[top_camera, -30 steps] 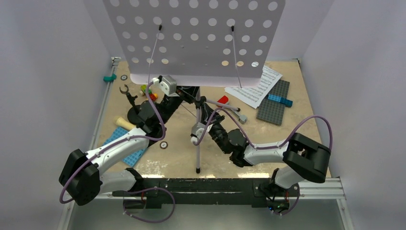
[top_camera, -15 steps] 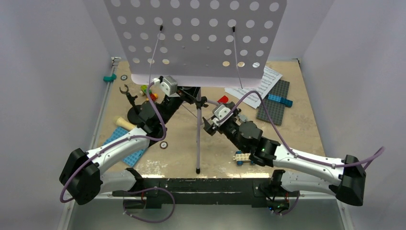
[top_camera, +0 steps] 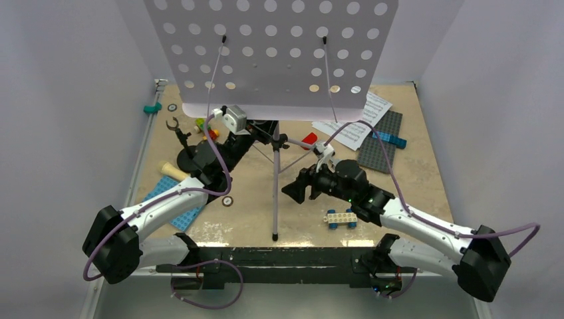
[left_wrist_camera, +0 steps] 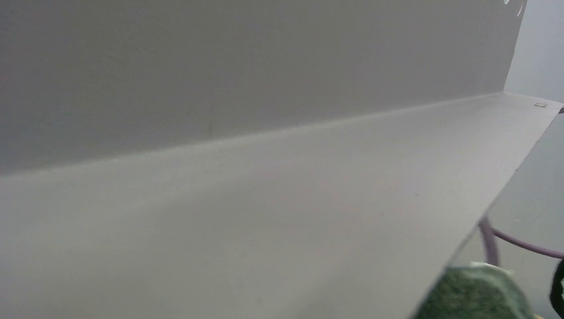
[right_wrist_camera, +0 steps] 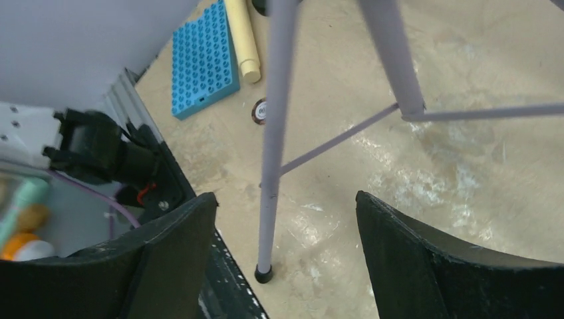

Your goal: Pack up the instrument practice props

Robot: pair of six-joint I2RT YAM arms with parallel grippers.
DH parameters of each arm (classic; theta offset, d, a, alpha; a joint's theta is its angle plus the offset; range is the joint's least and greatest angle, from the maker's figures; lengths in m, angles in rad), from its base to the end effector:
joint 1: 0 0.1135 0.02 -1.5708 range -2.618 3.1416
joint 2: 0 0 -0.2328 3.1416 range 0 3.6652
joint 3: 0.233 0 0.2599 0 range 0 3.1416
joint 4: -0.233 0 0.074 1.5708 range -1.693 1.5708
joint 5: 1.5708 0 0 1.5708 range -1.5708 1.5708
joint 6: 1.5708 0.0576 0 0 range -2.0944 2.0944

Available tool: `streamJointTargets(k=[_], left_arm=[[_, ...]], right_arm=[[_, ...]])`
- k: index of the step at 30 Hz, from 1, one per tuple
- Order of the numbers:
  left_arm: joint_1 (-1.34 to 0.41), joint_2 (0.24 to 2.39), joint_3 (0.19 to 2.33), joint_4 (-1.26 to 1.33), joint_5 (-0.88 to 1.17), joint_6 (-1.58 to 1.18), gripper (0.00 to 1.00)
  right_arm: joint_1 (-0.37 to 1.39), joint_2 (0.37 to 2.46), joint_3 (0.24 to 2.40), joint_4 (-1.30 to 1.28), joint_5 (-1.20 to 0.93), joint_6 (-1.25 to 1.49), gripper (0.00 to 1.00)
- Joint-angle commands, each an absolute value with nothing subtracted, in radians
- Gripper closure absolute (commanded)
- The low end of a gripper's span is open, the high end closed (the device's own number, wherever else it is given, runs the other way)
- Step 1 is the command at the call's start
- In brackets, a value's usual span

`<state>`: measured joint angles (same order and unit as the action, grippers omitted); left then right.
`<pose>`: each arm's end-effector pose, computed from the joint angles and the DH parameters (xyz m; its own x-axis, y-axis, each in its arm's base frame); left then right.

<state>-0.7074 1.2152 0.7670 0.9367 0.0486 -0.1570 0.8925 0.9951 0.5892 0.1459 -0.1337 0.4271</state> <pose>0.2330 -0.2029 0.3380 0.2457 -0.4156 -0.8757 0.7291 0.6746 -0.1155 0.1672 0.2197 0.2304 -0.5000 0.0339 -0.8654 -0.7091 0.5576 0.4315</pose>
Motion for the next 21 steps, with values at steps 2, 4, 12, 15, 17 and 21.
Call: streamJointTargets(k=[2, 4, 12, 15, 17, 21], left_arm=[[-0.717, 1.222, 0.755, 0.819, 0.064, -0.212, 1.00], [-0.722, 1.222, 0.748, 0.823, 0.075, -0.209, 1.00], [-0.739, 1.238, 0.739, 0.833, 0.114, -0.185, 1.00], [-0.749, 1.241, 0.739, 0.826, 0.115, -0.167, 1.00], [-0.756, 1.241, 0.739, 0.820, 0.115, -0.149, 1.00], [-0.759, 1.243, 0.738, 0.818, 0.116, -0.134, 1.00]], right_arm=[[0.679, 0.985, 0.513, 0.386, -0.489, 0.853, 0.20], [0.593, 1.007, 0.507, 0.500, -0.575, 0.989, 0.20], [0.444, 1.243, 0.640, 0.735, -0.766, 1.317, 0.19], [0.433, 1.335, 0.685, 0.810, -0.806, 1.406, 0.22], [0.433, 1.373, 0.706, 0.839, -0.811, 1.448, 0.25], [0.434, 1.405, 0.755, 0.801, -0.816, 1.448, 0.30]])
